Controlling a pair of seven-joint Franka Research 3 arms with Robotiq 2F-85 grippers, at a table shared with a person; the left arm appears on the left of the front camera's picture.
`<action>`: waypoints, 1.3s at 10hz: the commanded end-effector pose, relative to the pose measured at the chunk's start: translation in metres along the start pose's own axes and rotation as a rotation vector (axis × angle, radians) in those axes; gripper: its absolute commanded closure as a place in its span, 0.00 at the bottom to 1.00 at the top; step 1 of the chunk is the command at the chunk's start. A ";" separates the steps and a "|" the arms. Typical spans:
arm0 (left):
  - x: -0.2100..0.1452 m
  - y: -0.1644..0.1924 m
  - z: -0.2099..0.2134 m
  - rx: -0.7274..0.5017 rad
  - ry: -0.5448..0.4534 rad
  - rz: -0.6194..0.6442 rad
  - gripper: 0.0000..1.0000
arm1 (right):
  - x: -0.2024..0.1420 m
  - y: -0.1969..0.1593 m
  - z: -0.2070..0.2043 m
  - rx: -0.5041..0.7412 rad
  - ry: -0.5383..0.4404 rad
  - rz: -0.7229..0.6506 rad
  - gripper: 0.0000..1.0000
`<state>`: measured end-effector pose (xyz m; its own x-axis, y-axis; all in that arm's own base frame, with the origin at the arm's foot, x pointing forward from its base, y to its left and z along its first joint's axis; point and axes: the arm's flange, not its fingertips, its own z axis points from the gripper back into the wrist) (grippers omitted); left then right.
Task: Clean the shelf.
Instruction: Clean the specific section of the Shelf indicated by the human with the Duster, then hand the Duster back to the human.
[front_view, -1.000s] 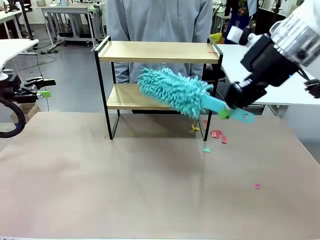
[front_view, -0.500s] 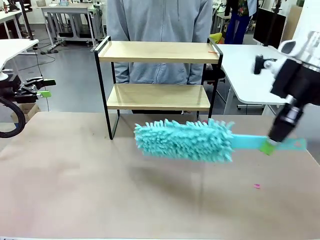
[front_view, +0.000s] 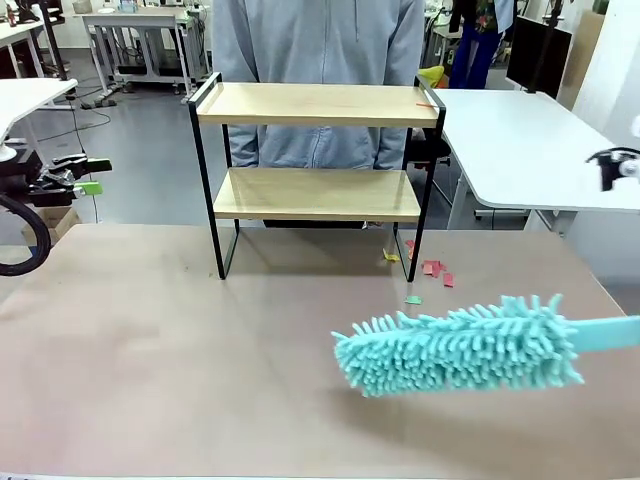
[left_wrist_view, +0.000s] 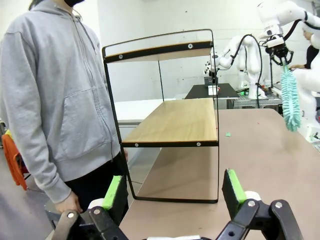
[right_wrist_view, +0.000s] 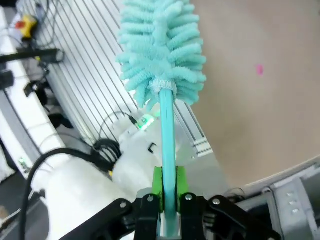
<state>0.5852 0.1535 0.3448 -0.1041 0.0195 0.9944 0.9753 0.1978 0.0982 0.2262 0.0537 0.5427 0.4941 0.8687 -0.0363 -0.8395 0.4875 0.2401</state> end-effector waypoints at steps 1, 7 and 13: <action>0.003 -0.002 -0.001 0.003 0.001 -0.012 0.00 | -0.020 -0.021 -0.002 -0.005 -0.033 0.031 0.87; 0.003 -0.002 -0.001 0.003 0.001 -0.012 0.00 | 0.000 0.000 0.000 0.000 0.000 0.000 0.87; 0.003 -0.002 -0.001 0.003 0.001 -0.012 0.00 | 0.000 0.000 0.000 0.000 0.000 0.000 0.87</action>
<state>0.5853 0.1535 0.3448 -0.1041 0.0195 0.9944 0.9753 0.1977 0.0982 0.2256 0.0488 0.5397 0.4761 0.8781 -0.0464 -0.8498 0.4731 0.2326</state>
